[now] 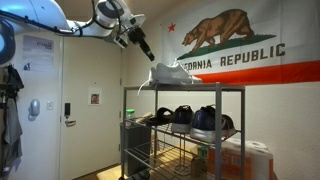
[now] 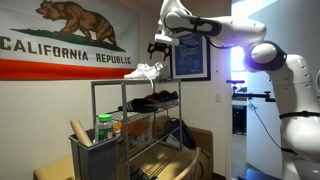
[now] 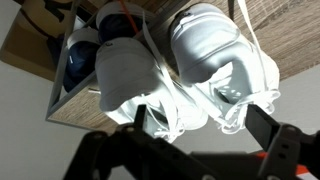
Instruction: Move the white shoe from the bottom to the top shelf of the shoe rack
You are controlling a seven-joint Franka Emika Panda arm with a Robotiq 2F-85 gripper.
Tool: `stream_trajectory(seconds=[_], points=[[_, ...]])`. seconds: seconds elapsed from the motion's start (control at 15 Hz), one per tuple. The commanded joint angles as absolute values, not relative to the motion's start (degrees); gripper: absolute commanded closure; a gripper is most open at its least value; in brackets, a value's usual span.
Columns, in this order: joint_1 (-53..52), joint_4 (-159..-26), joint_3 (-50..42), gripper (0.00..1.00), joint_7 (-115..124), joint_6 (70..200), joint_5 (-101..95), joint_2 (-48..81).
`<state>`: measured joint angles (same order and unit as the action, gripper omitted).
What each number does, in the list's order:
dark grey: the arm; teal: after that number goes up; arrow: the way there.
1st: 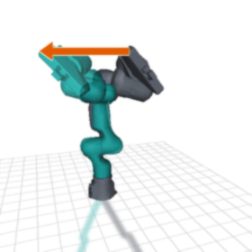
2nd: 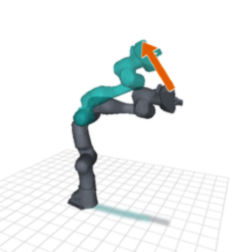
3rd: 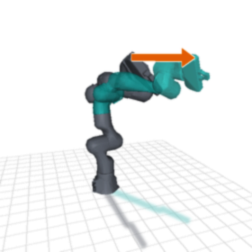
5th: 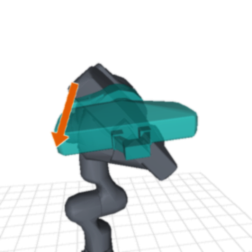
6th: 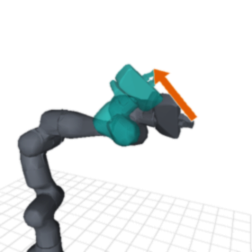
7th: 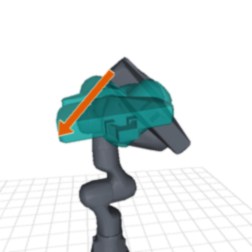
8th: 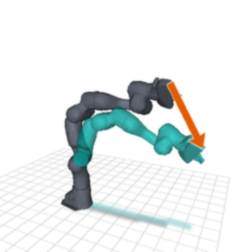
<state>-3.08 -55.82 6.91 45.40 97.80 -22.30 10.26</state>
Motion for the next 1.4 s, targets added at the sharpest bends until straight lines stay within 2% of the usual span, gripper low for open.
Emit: stream_trajectory(seconds=[0.0, 0.27, 0.53, 0.87, 1.33], points=[[-4.5, -57.5, 7.5, 0.0, 44.4, 91.9, -23.4, 6.4], [-7.1, -57.1, 9.2, 0.0, 40.4, 75.2, -22.3, 3.5], [-8.2, -65.9, 10.7, 0.0, 36.4, 66.5, -18.8, -2.4], [-7.8, -81.7, 8.5, 0.0, 21.2, 73.6, -13.3, -9.5], [-7.2, -103.0, 2.8, 0.0, -2.9, 94.0, -7.9, -18.4]])
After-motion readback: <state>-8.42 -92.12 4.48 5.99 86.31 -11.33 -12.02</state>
